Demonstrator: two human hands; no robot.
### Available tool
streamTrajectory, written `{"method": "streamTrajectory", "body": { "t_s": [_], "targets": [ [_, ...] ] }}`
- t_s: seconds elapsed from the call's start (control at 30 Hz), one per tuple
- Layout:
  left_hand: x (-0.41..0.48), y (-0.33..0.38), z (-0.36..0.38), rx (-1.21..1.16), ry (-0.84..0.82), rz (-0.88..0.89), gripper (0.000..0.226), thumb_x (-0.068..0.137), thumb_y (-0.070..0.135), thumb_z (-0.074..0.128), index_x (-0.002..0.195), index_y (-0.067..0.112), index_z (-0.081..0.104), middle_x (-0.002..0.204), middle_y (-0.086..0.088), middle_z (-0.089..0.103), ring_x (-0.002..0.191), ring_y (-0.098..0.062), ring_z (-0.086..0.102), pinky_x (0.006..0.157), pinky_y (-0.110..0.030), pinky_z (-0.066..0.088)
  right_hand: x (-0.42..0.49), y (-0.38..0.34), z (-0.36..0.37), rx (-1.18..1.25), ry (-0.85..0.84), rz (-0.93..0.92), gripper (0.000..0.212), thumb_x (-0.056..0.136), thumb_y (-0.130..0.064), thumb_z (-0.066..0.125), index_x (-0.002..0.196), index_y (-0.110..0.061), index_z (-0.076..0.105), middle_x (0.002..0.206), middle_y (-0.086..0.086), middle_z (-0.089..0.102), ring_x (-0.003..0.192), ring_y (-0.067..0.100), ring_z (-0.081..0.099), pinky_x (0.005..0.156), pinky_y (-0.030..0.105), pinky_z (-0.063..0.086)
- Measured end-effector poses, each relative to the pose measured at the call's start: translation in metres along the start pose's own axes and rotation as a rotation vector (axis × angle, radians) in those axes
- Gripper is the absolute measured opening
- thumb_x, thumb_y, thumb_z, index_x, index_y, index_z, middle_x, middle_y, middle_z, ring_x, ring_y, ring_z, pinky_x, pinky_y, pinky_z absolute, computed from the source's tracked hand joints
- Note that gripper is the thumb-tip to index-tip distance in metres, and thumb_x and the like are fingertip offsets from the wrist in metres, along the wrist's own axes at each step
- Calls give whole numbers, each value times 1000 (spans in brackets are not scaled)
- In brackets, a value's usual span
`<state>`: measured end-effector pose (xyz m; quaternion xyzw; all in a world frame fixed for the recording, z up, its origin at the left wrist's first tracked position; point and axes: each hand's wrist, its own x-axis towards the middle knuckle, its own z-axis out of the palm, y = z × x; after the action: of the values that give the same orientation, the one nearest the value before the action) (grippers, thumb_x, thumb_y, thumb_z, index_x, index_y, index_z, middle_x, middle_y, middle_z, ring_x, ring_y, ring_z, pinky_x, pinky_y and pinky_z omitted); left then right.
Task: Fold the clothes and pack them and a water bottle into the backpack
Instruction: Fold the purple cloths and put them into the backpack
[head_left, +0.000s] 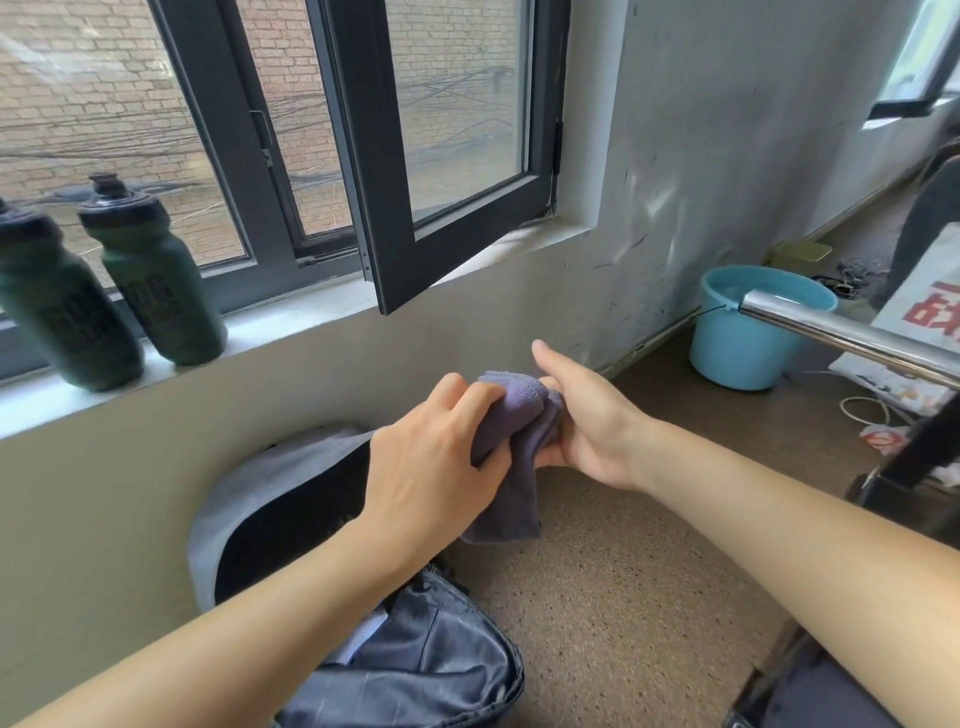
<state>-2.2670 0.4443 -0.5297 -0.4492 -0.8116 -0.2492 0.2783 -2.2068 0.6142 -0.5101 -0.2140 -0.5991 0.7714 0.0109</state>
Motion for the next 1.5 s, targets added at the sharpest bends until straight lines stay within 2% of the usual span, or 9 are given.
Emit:
{"method": "streamTrajectory", "body": {
  "t_s": [0.17, 0.33, 0.6, 0.77, 0.97, 1.07, 1.17, 1.37, 1.5],
  "targets": [
    [6, -11, -4, -64, -115, 92, 25, 86, 39, 59, 108, 30, 69, 91, 8, 51, 68, -21, 56, 48, -37, 48, -5, 3, 2, -118, -89, -33, 34, 94, -46, 66, 112, -19, 77, 108, 8, 74, 106, 21, 69, 101, 47, 55],
    [19, -32, -14, -699, -280, -209, 47, 72, 35, 75, 118, 29, 70, 107, 10, 71, 101, -9, 68, 90, -35, 56, -2, -8, 3, 197, 21, -36, 15, 98, -21, 58, 101, -14, 71, 96, 9, 70, 90, 16, 66, 78, 29, 58],
    [16, -53, -6, -1410, -416, -554, 72, 63, 17, 88, 129, 4, 64, 128, -23, 69, 118, -32, 66, 106, -49, 50, -5, -16, 11, 476, 141, -35, 34, 94, -8, 56, 61, -15, 58, 48, -4, 48, 38, 5, 47, 42, 17, 47],
    [18, -49, -1, -1348, -371, -563, 57, 68, 14, 87, 122, 13, 69, 122, -19, 72, 123, -41, 64, 105, -56, 50, 1, -15, 8, 520, 171, -22, 37, 93, -7, 57, 56, -15, 54, 50, -3, 40, 41, 6, 39, 41, 18, 45],
    [23, -41, -8, -1032, -163, -604, 28, 80, 2, 84, 103, 8, 69, 103, -10, 75, 83, -13, 73, 61, -23, 56, 1, -15, 3, 495, 180, -13, 36, 95, -7, 55, 59, -10, 57, 50, 1, 51, 42, 8, 52, 42, 18, 49],
    [24, -43, -10, -1062, -152, -639, 21, 85, -2, 78, 99, 4, 64, 99, -16, 67, 61, -8, 64, 48, -19, 48, 4, -13, 0, 488, 169, -28, 37, 95, -8, 58, 59, -11, 65, 56, 3, 60, 48, 9, 61, 48, 20, 53],
    [26, -49, -13, -1202, -229, -708, 21, 90, -11, 67, 99, 9, 66, 93, -9, 66, 63, -9, 62, 45, -19, 44, 5, -12, -1, 481, 146, -45, 26, 96, -9, 60, 72, -11, 70, 67, 4, 69, 57, 10, 67, 54, 22, 56],
    [21, -78, -22, -1227, -617, -687, 46, 89, -17, 51, 89, 20, 79, 86, -2, 72, 71, -10, 64, 56, -21, 47, 11, -6, -11, 285, 122, -98, 33, 90, -2, 48, 59, -12, 50, 59, 3, 44, 53, 9, 44, 54, 23, 48],
    [17, -91, -23, -1206, -786, -693, 20, 84, 16, 65, 99, 19, 77, 107, -7, 75, 98, -26, 69, 100, -44, 52, 10, 0, -8, 28, 121, -167, 33, 88, 0, 44, 59, -14, 47, 61, 4, 38, 57, 13, 41, 55, 27, 42]
  ]
}}
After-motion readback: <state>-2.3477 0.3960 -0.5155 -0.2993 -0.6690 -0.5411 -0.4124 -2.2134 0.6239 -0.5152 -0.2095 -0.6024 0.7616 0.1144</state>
